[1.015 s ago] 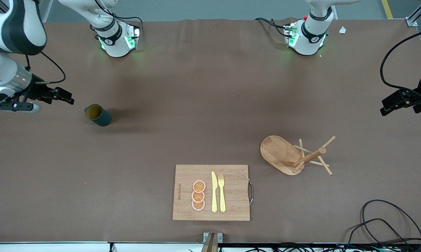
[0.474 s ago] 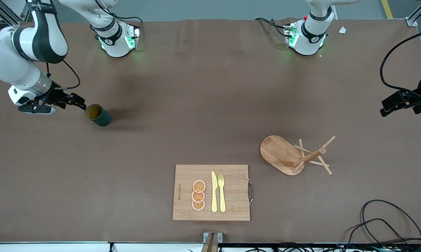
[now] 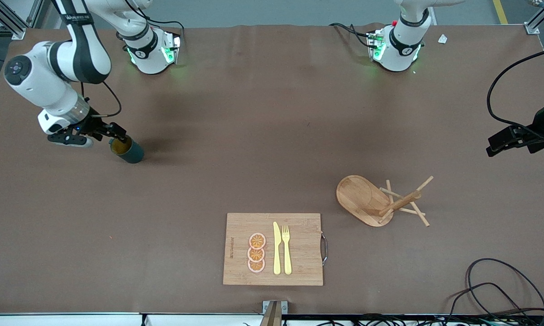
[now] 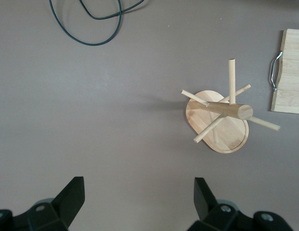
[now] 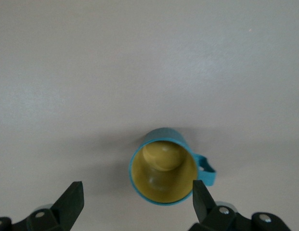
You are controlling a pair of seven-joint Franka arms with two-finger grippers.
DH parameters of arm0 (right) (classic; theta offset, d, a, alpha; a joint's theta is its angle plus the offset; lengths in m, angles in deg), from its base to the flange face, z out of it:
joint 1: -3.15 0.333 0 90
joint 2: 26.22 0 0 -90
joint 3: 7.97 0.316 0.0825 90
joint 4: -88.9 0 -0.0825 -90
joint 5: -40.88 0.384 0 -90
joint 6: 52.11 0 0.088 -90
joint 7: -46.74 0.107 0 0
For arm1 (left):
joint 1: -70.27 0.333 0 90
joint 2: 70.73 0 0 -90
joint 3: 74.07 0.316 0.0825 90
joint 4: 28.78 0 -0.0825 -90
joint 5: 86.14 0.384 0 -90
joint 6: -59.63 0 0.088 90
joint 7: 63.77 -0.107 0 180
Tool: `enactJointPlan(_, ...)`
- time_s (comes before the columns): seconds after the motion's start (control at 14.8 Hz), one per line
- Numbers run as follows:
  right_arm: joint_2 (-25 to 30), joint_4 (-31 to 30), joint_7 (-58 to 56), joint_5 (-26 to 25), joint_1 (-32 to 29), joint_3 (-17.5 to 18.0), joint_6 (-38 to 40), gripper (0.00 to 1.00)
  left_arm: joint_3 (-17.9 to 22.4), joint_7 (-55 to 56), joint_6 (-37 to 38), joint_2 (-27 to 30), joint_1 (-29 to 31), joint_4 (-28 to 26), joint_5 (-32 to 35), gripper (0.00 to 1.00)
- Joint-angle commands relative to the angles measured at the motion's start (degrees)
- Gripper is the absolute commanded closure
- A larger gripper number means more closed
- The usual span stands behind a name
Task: Pass cup and hang on rack
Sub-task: 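Close the right gripper on the teal mug rim and lift it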
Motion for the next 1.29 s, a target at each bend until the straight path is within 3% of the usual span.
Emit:
enactJointPlan(0.0,0.78,-2.34,3.71,1.32,2.99,0.07,-3.69,0.00,-0.24,-0.07,-0.01,0.31,-0.19,0.53,-0.02,0.00)
enactJointPlan(0.41,-3.62,-5.06,3.98,1.32,3.27,0.07,-11.86,0.02,-0.51,0.11,-0.01,0.40,-0.37,0.62,0.42,0.00)
enactJointPlan(0.81,-7.05,-5.33,3.99,1.32,3.27,0.07,-15.31,0.03,-0.60,0.46,0.08,0.49,-0.28,0.62,0.59,0.00)
enactJointPlan(1.22,-9.34,-6.39,3.99,1.32,3.35,0.07,-19.61,0.28,-0.60,0.46,0.08,0.49,-0.28,0.53,0.59,0.00)
